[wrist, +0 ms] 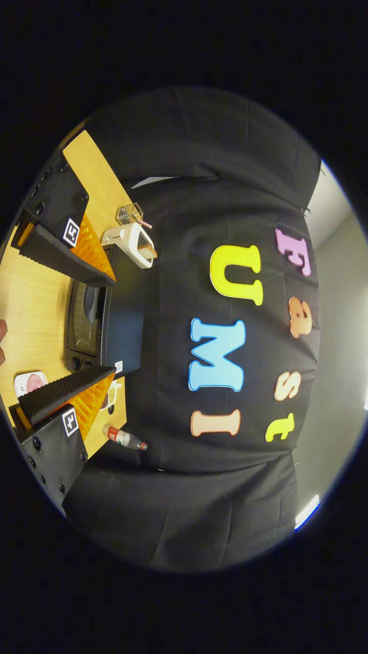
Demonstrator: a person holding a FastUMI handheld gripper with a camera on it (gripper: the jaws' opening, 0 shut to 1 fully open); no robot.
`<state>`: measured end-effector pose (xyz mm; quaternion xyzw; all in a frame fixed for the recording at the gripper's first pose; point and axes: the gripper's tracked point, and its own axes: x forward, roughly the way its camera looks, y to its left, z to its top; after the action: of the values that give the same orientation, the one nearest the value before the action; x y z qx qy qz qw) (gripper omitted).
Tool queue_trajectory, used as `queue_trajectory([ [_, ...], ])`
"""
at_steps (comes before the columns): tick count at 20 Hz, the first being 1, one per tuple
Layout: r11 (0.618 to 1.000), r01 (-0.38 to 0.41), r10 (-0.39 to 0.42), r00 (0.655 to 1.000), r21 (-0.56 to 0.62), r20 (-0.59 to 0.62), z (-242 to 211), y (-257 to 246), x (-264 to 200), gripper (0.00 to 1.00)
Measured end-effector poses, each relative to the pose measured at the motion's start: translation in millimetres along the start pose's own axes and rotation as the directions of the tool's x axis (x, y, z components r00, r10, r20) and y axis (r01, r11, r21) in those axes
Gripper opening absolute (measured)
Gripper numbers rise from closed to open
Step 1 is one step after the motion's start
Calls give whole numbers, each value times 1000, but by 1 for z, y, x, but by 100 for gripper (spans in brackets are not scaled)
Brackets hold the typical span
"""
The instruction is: Open the toaster oven, put the food inside, and close the toaster oven door.
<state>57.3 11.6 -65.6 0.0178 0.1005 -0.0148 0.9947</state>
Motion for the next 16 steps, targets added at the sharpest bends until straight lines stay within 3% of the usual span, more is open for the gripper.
queue_trajectory([
  [9,998,13,-3,984,57,-178,-53,20,110,98],
  [16,997,27,-6,964,73,-264,-82,42,157,98],
])
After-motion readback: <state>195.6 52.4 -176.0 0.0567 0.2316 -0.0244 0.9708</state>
